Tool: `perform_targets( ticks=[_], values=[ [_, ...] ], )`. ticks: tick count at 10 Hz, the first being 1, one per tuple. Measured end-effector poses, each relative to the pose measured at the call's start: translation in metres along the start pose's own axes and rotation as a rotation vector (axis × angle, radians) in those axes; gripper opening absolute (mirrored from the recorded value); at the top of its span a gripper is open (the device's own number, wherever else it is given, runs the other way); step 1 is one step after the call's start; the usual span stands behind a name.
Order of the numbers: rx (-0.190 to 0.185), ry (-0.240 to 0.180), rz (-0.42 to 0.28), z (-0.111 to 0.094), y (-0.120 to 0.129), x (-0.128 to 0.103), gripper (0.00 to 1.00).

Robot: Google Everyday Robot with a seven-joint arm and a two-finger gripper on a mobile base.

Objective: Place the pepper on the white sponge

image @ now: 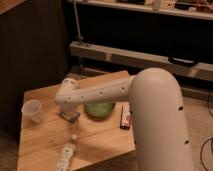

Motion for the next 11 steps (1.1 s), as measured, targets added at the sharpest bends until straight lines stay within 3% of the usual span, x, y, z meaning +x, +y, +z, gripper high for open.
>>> perform_targets(
  ticks=[4,9,11],
  values=[
    [-0.009,0.013,0.039,-0.0022,0.0075,-0.0109,0.18],
    [0.087,0.026,0.049,0.0024,0.0064,-0.0087,0.18],
    [0.104,0.021,0.055,0.0040,0.0074,-0.0097,0.18]
  ],
)
